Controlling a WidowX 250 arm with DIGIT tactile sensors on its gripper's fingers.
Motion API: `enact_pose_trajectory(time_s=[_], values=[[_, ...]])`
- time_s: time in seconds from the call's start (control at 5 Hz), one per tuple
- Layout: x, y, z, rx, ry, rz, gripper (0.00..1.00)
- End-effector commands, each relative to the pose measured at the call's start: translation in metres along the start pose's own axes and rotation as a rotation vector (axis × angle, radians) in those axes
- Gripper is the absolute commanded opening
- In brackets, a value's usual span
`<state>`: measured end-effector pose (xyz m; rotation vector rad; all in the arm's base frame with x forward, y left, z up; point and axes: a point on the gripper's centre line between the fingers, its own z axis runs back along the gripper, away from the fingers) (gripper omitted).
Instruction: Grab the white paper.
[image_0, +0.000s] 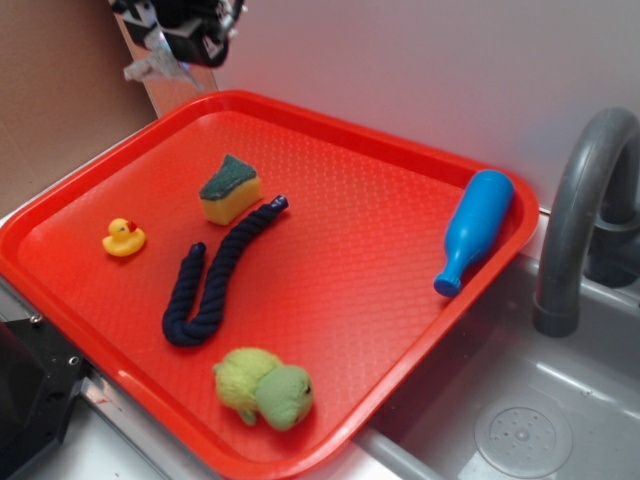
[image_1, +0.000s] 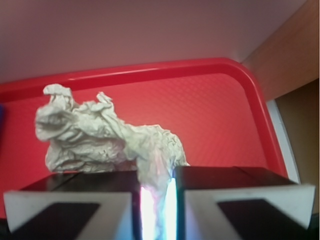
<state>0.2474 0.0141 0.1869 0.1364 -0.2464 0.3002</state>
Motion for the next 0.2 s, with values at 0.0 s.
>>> enact_pose_trajectory(time_s=[0.0], values=[[0.0234, 0.0403, 0.0313, -0.061, -0.048, 0.011, 0.0]])
